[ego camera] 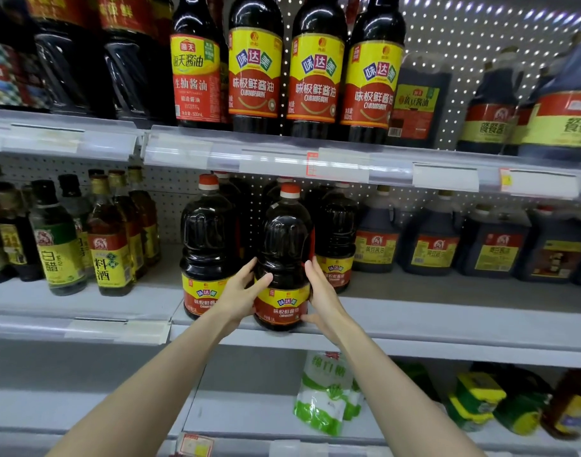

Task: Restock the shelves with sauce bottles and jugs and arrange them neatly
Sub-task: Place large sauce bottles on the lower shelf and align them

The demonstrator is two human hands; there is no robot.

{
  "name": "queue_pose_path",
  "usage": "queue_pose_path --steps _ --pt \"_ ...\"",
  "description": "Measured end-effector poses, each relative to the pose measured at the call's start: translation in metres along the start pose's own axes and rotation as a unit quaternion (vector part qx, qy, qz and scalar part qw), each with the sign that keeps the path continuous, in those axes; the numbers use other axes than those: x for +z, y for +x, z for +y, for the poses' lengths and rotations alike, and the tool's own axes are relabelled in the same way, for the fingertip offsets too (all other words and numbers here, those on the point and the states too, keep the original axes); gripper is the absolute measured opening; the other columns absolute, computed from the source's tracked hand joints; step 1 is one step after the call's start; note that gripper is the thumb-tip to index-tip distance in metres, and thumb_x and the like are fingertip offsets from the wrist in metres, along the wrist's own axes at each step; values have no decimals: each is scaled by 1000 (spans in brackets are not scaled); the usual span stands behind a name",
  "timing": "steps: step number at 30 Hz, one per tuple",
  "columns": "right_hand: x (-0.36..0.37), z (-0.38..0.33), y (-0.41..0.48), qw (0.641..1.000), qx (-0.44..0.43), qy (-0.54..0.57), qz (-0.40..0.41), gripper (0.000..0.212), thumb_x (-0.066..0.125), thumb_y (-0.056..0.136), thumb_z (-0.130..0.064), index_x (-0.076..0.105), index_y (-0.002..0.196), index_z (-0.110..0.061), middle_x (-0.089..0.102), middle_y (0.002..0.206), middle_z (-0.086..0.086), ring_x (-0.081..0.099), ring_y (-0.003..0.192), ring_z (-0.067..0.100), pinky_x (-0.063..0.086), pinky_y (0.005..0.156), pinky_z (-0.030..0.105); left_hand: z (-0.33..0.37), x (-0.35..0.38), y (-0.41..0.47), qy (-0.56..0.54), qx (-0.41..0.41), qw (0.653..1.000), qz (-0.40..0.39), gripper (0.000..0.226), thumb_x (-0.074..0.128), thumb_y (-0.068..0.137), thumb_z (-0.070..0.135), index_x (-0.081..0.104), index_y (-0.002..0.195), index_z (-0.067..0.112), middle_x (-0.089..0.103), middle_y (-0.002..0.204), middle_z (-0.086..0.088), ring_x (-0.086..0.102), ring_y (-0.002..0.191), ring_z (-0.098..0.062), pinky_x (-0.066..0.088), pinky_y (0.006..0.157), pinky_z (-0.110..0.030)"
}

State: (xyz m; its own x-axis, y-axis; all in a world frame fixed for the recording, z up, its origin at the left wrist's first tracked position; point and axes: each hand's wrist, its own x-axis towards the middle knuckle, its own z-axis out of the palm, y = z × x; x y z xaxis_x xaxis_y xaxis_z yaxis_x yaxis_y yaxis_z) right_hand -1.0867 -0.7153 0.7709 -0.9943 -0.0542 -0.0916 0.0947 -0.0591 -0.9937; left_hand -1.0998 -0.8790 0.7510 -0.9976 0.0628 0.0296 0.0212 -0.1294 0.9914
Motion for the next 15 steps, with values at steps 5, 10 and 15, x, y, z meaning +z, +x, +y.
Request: queue_pose_path --steps 5,10,15 --pt "-1 3 4 1000 -4 1 3 58 36 98 -57 11 149 -49 20 160 -6 26 144 27 27 111 63 0 6 -1 1 6 1000 6 65 60 93 27 28 149 33 35 153 2 44 132 -22 45 100 -52" --pt "0 5 4 1000 -5 11 6 57 34 99 -57 12 150 -48 22 160 -6 27 144 28 27 111 62 -1 5 1 -1 1 1000 0 65 60 93 26 28 149 33 32 154 3 42 133 -22 42 102 -55" --pt "3 6 7 1000 -18 17 6 56 33 98 -58 12 150 -50 24 159 -7 30 142 26 28 110 64 4 4 4 -13 -4 1000 -23 65 60 93 27 28 149 35 36 152 4 43 133 -24 36 106 -61"
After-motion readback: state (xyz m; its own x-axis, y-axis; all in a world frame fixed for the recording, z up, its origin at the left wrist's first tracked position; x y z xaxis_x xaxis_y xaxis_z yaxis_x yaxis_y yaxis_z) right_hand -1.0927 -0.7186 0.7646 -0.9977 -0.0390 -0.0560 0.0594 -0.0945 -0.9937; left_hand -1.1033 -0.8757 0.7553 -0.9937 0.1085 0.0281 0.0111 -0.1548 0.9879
